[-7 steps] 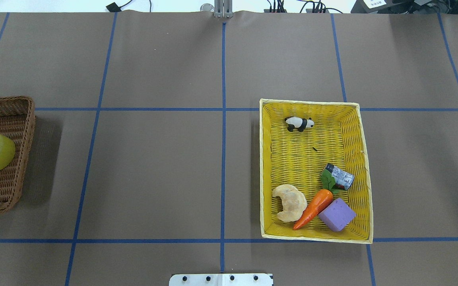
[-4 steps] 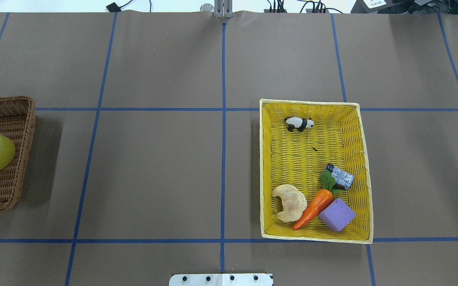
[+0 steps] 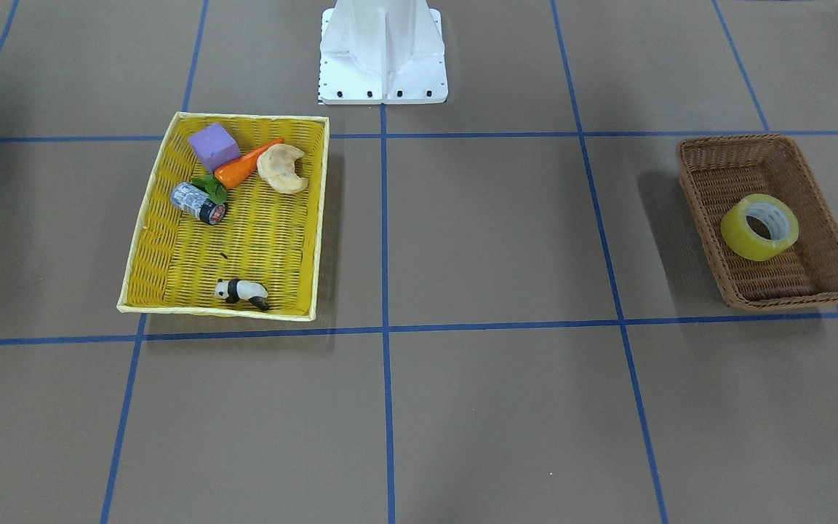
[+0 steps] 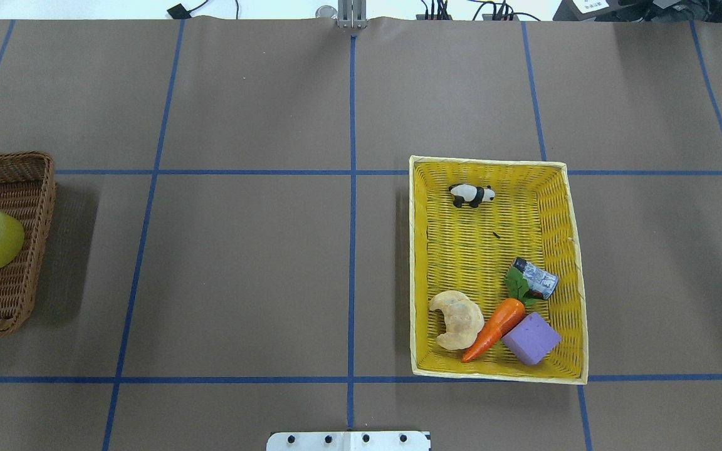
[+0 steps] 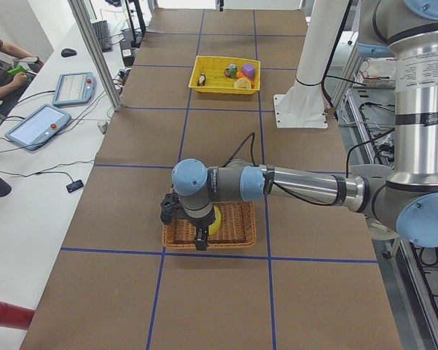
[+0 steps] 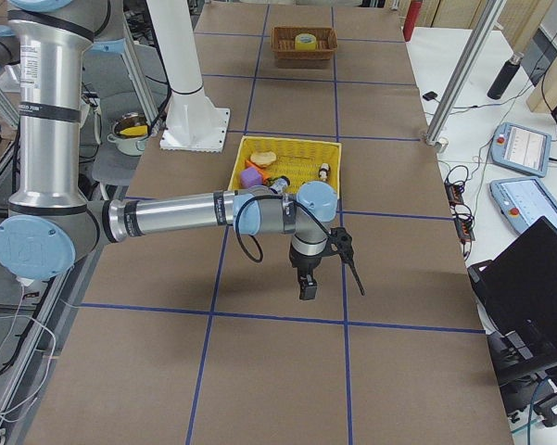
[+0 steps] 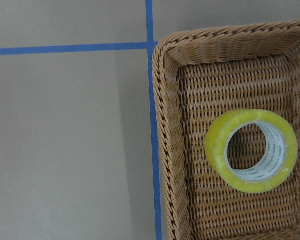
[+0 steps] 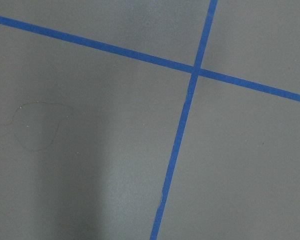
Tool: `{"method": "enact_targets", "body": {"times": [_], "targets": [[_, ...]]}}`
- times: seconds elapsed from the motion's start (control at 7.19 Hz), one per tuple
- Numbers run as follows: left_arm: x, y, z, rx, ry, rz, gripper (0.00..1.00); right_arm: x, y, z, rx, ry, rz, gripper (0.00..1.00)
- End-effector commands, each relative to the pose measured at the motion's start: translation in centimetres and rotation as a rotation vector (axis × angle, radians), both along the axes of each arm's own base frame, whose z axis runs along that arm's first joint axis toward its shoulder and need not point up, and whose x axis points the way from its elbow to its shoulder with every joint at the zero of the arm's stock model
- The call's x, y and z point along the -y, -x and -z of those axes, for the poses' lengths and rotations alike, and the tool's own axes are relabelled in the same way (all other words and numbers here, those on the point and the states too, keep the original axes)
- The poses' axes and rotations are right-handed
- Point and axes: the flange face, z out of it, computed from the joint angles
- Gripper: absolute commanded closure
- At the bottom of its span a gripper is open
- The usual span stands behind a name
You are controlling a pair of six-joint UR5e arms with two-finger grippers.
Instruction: Move tape to another basket
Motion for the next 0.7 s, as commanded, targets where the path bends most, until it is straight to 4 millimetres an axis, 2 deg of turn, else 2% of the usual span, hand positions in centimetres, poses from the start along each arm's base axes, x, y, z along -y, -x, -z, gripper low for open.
{"method": "enact_targets", "body": {"times": [0.0,0.56], "targets": [[0.2,-0.1,-0.1,-0.003,-0.010,0.000,0.01,-0.1,0.1,0.0,0.017,0.006,0.001,0.00],[0.5,-0.1,-1.6,-0.005,-0.030,-0.001,0.01,-0.1,0.1,0.3,0.022,-0.004,0.000,0.00]]}}
